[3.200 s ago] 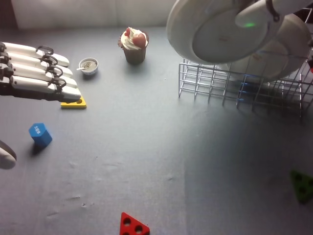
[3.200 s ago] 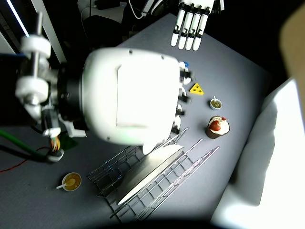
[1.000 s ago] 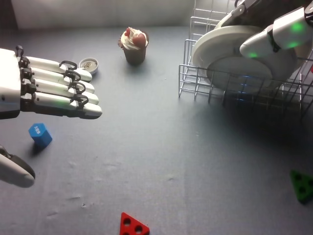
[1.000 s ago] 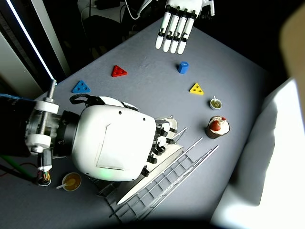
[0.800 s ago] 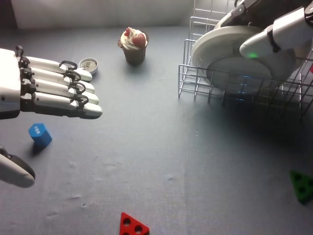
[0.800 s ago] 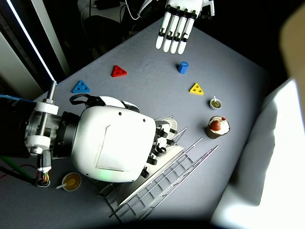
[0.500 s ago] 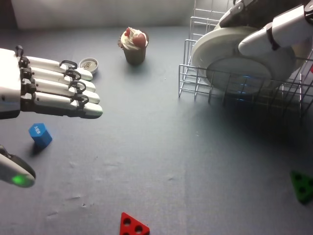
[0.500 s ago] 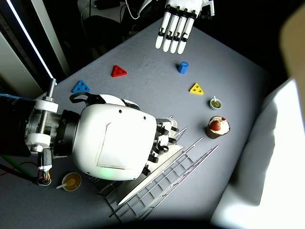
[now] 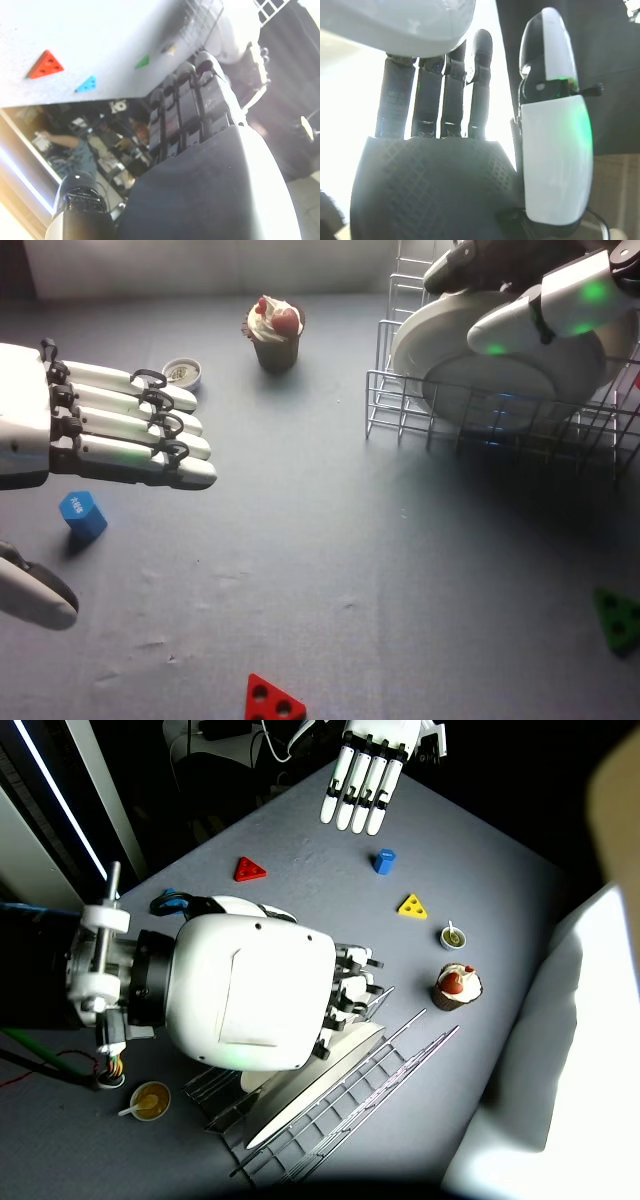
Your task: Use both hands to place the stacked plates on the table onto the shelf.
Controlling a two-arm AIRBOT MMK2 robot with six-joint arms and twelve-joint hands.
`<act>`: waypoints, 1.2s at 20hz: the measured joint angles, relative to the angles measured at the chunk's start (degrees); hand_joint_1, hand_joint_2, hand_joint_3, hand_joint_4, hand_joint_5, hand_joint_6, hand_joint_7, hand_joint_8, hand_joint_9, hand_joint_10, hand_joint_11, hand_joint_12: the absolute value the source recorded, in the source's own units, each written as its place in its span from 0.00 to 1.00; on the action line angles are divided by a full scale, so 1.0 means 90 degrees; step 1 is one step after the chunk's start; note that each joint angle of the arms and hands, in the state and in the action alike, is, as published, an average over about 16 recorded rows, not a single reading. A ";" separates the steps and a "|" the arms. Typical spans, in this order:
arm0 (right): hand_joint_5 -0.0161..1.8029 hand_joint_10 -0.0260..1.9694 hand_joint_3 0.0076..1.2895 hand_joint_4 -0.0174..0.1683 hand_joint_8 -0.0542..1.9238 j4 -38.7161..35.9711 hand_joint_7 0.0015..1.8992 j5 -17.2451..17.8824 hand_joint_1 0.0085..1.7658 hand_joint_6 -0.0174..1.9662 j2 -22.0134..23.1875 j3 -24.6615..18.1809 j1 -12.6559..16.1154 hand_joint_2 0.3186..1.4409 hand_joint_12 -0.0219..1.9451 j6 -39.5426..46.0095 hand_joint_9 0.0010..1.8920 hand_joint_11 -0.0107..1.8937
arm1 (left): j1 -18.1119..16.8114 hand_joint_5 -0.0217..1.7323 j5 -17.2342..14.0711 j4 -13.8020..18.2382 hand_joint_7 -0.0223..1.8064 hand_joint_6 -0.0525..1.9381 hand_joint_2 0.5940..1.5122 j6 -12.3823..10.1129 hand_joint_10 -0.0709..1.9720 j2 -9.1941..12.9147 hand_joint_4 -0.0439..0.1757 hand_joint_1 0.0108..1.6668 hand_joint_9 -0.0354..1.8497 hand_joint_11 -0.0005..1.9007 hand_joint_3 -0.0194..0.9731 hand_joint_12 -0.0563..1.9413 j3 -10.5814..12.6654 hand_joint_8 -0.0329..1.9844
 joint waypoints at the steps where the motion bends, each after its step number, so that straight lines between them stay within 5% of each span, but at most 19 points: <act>1: 0.41 0.02 0.00 0.07 0.04 -0.0008 0.35 0.0043 0.62 0.02 -0.0002 -0.0005 0.0003 0.58 0.02 -0.0064 0.39 0.48 | 0.0000 0.15 -0.0001 0.0000 0.16 0.03 0.47 0.0000 0.04 0.0000 0.19 0.02 0.15 0.10 0.02 0.03 0.0000 0.02; 11: 0.26 0.02 0.00 0.08 0.04 -0.0210 0.22 0.0730 0.50 0.02 0.0068 -0.0024 0.0088 0.57 0.02 -0.0845 0.23 0.29 | 0.0000 0.14 -0.0001 0.0002 0.15 0.03 0.47 -0.0001 0.04 -0.0001 0.19 0.02 0.14 0.10 0.02 0.03 0.0000 0.02; 19: 0.12 0.02 0.00 0.08 0.04 -0.1057 0.13 0.2266 0.32 0.02 0.0403 -0.0170 0.0078 0.59 0.02 -0.1450 0.14 0.19 | 0.0000 0.13 -0.0003 0.0011 0.15 0.03 0.47 -0.0002 0.04 0.0000 0.19 0.02 0.14 0.10 0.02 0.03 -0.0001 0.02; 24: 0.06 0.02 0.00 0.09 0.04 -0.1701 0.09 0.3306 0.21 0.02 0.0886 -0.0609 -0.0252 0.60 0.02 -0.2378 0.12 0.15 | 0.0000 0.13 -0.0004 0.0020 0.15 0.03 0.47 -0.0005 0.04 -0.0002 0.19 0.01 0.15 0.11 0.02 0.03 -0.0008 0.02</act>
